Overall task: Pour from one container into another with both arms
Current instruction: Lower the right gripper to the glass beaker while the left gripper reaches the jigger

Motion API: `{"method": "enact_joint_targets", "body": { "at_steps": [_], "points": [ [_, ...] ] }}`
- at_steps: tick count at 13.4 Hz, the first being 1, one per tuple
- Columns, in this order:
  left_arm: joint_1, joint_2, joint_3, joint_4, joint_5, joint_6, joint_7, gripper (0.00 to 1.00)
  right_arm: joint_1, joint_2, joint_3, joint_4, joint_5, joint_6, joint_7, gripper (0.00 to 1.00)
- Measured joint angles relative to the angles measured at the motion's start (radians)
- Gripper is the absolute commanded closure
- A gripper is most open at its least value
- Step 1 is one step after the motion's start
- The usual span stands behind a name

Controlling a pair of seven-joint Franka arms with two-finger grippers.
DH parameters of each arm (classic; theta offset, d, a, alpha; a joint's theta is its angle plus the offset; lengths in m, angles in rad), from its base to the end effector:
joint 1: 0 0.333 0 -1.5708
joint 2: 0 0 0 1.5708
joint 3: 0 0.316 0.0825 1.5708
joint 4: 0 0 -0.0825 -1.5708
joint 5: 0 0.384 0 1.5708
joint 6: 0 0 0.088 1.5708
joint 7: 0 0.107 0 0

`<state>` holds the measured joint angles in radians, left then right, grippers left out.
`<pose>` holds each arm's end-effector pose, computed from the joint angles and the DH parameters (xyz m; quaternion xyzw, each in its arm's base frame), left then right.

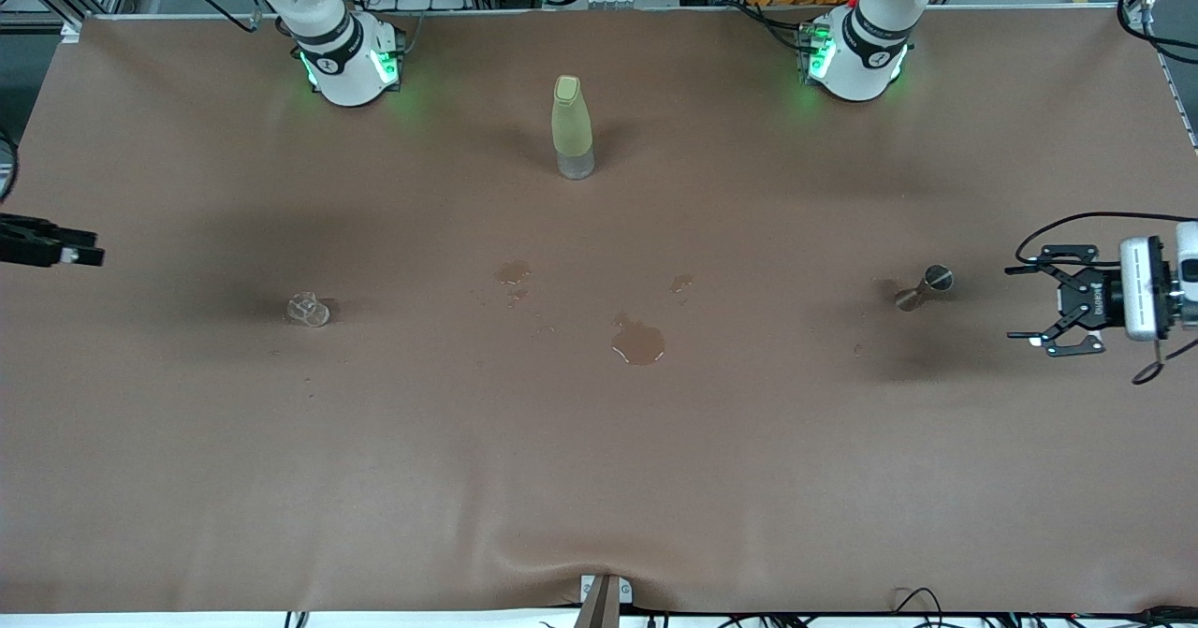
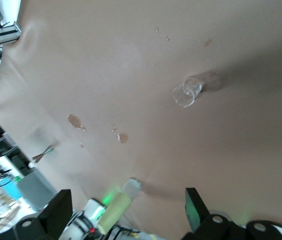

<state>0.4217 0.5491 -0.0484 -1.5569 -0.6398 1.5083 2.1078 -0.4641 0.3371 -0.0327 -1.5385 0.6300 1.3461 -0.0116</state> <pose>0.6114 0.1719 0.3178 0.6401 -0.6413 0.2105 0.3671 0.5654 -0.2208 0.4526 -0.8893 0.2334 0.1644 0.3572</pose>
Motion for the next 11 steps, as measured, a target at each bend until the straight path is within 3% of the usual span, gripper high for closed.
{"method": "enact_joint_targets", "body": {
  "at_steps": [6, 11],
  "points": [
    [0.094, 0.151, 0.0, -0.026, -0.013, -0.049, 0.196, 0.0, 0.073, 0.036, -0.113, -0.145, 0.118, 0.0, -0.02, 0.0],
    [0.102, 0.242, -0.007, -0.038, -0.068, -0.054, 0.293, 0.0, 0.13, 0.102, -0.198, -0.264, 0.225, 0.001, -0.105, 0.0]
  ]
}}
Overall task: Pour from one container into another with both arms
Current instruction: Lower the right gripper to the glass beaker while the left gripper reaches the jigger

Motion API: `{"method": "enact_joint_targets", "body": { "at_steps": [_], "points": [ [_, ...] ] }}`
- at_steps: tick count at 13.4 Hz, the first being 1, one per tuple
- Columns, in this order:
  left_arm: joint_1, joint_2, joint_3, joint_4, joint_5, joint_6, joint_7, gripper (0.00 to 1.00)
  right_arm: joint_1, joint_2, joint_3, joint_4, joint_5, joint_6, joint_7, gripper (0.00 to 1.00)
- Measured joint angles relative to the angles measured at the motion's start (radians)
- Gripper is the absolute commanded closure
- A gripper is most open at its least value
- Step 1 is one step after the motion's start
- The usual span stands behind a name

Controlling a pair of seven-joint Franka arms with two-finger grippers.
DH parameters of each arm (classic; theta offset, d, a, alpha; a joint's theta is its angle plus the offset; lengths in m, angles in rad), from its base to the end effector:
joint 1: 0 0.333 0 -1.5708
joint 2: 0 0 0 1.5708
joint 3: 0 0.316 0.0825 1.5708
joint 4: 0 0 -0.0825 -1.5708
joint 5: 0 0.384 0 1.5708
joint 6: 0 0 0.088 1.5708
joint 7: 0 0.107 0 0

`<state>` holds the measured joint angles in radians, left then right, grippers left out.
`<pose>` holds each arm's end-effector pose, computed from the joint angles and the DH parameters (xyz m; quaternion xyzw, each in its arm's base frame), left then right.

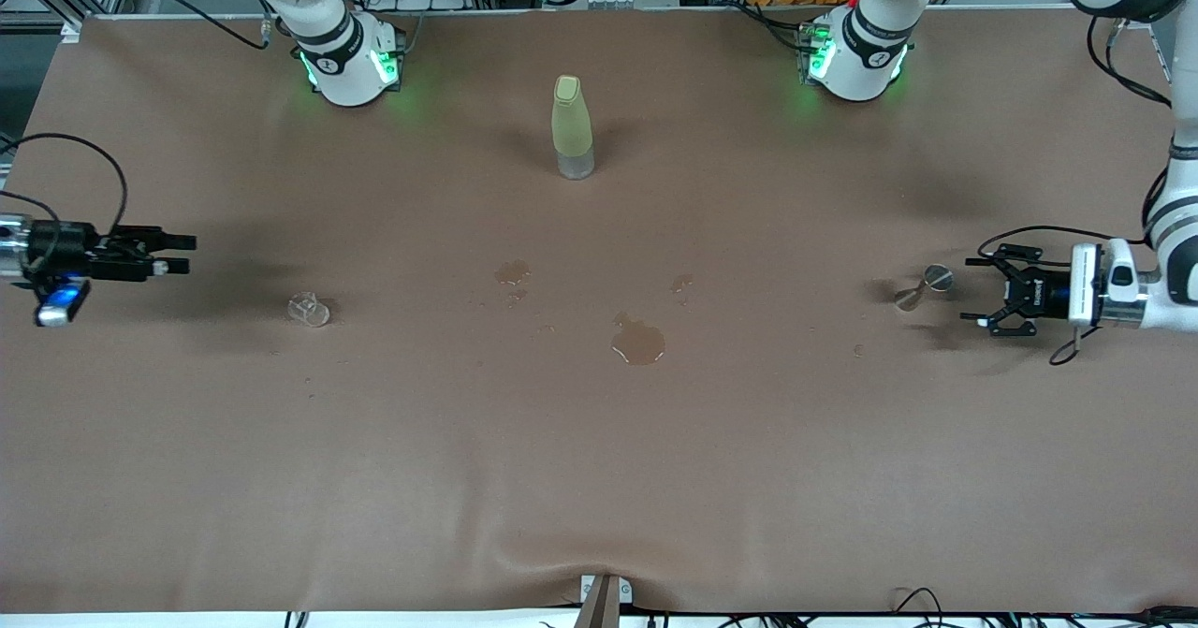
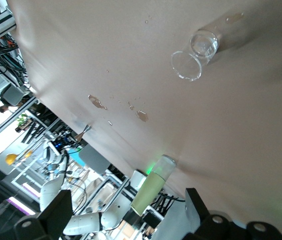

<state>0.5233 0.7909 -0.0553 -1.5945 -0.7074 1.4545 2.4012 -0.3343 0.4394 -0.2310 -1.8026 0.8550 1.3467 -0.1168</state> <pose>0.5635 0.2033 0.1621 0.5683 -0.6175 0.2851 0.4632 0.5257 -0.2116 0.3042 -0.7989 0.2846 0.2459 0.4693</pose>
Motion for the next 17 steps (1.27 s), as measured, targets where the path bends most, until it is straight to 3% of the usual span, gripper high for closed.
{"method": "enact_joint_targets", "body": {
  "at_steps": [5, 9, 11, 13, 17],
  "points": [
    [0.0, 0.082, -0.002, -0.003, -0.029, 0.0, 0.087, 0.0, 0.091, 0.044, -0.118, -0.078, 0.078, 0.001, -0.083, 0.0],
    [-0.003, 0.087, -0.007, 0.0, -0.049, 0.0, 0.096, 0.07, 0.124, 0.105, -0.17, -0.11, 0.133, 0.001, -0.133, 0.0],
    [-0.008, 0.088, -0.009, 0.0, -0.061, 0.001, 0.096, 0.07, 0.141, 0.134, -0.187, -0.128, 0.169, 0.001, -0.154, 0.0],
    [-0.022, 0.095, -0.009, -0.001, -0.068, 0.006, 0.109, 0.16, 0.146, 0.156, -0.191, -0.134, 0.182, 0.002, -0.195, 0.0],
    [-0.032, 0.111, -0.009, -0.004, -0.079, 0.028, 0.134, 0.23, 0.147, 0.183, -0.193, -0.126, 0.183, 0.015, -0.377, 0.0]
  ]
}}
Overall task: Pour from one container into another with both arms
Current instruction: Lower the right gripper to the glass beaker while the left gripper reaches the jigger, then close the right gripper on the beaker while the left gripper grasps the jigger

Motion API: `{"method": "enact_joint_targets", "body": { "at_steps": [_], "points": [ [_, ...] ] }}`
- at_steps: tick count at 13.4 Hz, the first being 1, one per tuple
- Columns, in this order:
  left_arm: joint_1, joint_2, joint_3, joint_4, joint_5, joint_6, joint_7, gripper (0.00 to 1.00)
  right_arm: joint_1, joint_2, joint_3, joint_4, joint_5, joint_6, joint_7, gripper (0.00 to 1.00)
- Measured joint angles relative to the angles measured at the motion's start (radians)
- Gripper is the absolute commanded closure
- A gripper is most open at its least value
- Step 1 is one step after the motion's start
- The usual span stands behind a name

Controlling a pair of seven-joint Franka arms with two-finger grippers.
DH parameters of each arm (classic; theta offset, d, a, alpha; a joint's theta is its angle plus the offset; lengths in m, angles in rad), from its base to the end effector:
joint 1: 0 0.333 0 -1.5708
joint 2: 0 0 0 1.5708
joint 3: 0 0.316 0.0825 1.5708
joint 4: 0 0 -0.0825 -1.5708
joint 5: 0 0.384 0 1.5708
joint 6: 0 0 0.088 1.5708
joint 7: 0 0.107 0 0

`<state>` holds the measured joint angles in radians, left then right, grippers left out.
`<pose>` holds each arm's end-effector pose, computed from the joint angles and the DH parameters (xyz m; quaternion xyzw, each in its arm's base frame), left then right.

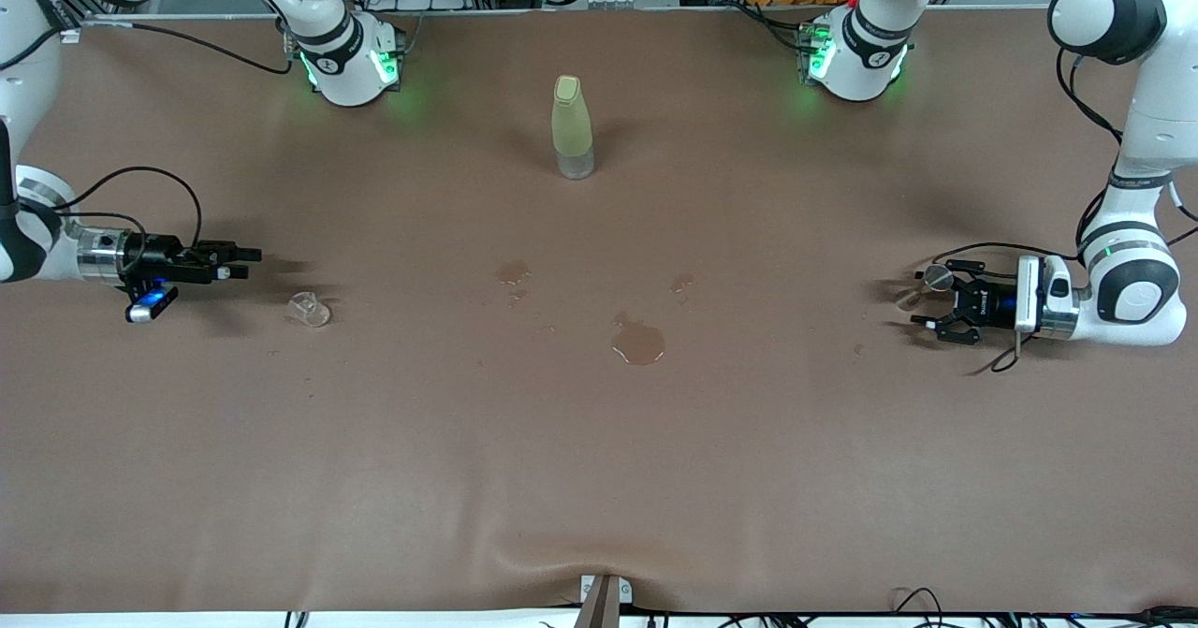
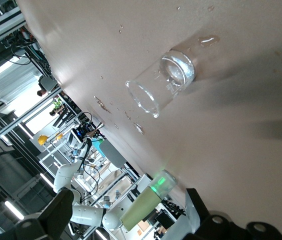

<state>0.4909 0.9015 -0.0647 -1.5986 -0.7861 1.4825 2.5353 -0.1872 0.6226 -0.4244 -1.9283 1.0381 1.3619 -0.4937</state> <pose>0.5600 0.1679 0.1000 0.5273 -0.6160 0.3337 0.4808 0.4861 -0.2072 0.1817 -0.7749 0.2498 0.2041 0.5435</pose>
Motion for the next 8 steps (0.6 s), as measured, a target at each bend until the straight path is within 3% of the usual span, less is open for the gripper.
{"method": "enact_joint_targets", "body": {
  "at_steps": [4, 8],
  "points": [
    [0.0, 0.004, 0.0, 0.0, 0.0, 0.006, 0.003, 0.24, 0.002, 0.03, 0.001, 0.007, 0.002, 0.0, -0.056, 0.0],
    [0.0, 0.004, 0.0, 0.0, -0.001, 0.007, 0.004, 0.32, 0.004, 0.035, 0.001, 0.011, 0.003, 0.0, -0.065, 0.0]
  ]
}}
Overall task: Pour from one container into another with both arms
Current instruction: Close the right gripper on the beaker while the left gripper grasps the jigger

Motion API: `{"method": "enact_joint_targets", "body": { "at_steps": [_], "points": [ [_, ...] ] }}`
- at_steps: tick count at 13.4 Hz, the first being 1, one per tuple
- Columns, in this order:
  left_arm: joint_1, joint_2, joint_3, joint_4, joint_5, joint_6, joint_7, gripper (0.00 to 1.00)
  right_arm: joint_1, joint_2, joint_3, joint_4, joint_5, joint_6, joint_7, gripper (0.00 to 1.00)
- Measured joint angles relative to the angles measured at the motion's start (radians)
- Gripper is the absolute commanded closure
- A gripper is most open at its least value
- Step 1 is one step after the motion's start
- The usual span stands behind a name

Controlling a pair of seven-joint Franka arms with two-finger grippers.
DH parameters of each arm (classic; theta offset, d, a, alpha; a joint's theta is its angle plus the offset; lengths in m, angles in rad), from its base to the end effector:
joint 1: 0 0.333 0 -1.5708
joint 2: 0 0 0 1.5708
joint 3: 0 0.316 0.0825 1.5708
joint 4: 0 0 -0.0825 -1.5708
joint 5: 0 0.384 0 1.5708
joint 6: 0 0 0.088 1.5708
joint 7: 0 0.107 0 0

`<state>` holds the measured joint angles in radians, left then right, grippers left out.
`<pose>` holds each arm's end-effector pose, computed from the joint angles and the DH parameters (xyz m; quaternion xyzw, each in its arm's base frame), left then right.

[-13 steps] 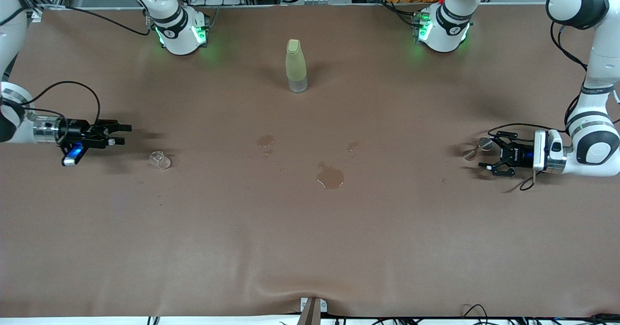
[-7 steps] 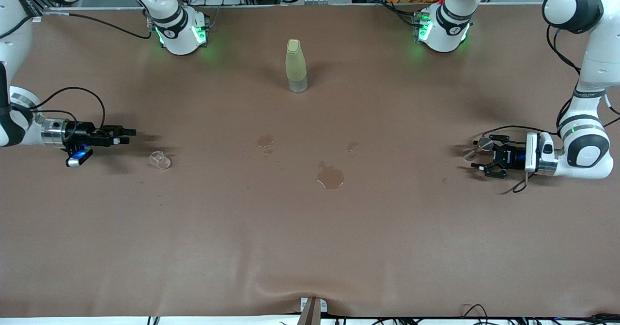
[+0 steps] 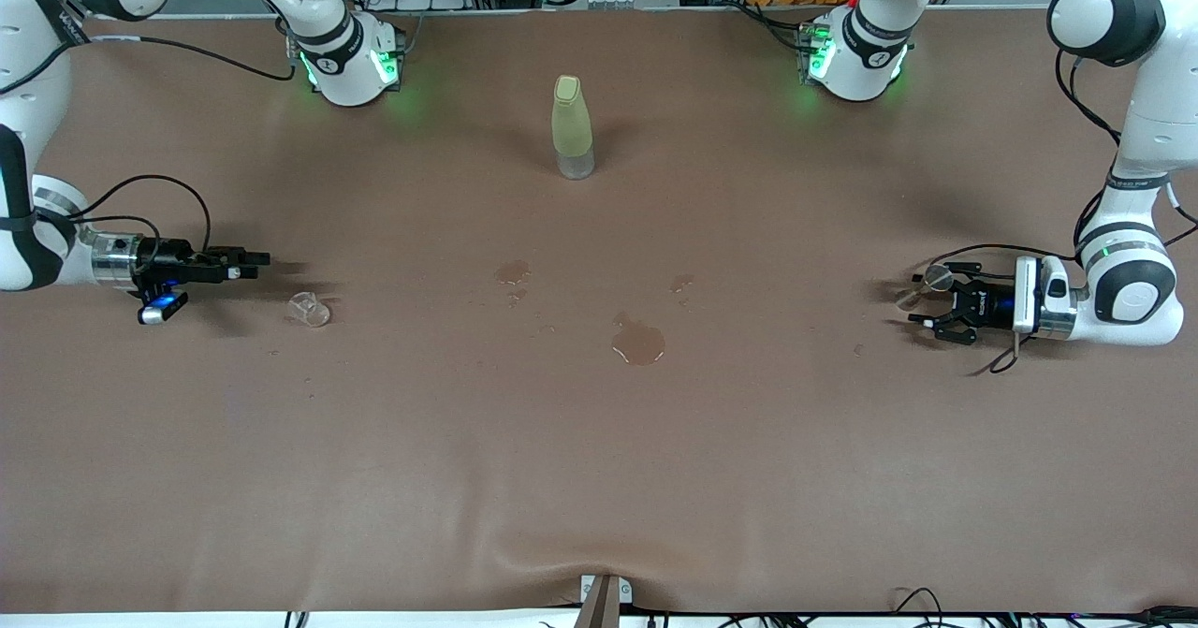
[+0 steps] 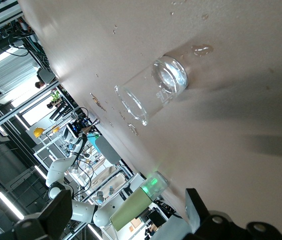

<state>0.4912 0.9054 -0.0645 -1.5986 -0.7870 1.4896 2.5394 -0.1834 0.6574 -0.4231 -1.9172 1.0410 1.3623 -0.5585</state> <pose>0.5598 0.1684 0.0974 0.5283 -0.6164 0.3345 0.4786 0.4858 -0.2050 0.1667 -0.7803 0.2288 0.1972 0.5477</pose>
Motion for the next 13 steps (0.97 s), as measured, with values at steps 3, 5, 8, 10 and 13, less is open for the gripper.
{"method": "enact_joint_targets", "body": {
  "at_steps": [3, 5, 8, 10, 13],
  "points": [
    [0.0, 0.0, 0.0, 0.0, -0.002, 0.0, 0.0, 0.38, 0.0, 0.001, 0.002, 0.004, 0.001, 0.0, 0.0, 0.0],
    [0.001, 0.0, 0.0, 0.0, -0.003, 0.0, 0.0, 0.4, 0.001, 0.001, 0.009, 0.012, 0.001, 0.0, 0.0, 0.0],
    [0.003, 0.0, 0.0, 0.0, -0.003, 0.0, 0.0, 0.44, 0.004, 0.001, 0.018, 0.026, 0.002, -0.002, 0.0, 0.0],
    [0.004, 0.0, 0.001, 0.0, -0.004, 0.0, 0.0, 0.49, 0.004, 0.001, 0.021, 0.038, 0.002, -0.002, -0.018, 0.0],
    [0.005, 0.0, 0.001, 0.0, -0.005, 0.0, 0.0, 0.53, 0.005, 0.001, 0.022, 0.061, 0.001, -0.007, -0.194, 0.0]
  ]
}}
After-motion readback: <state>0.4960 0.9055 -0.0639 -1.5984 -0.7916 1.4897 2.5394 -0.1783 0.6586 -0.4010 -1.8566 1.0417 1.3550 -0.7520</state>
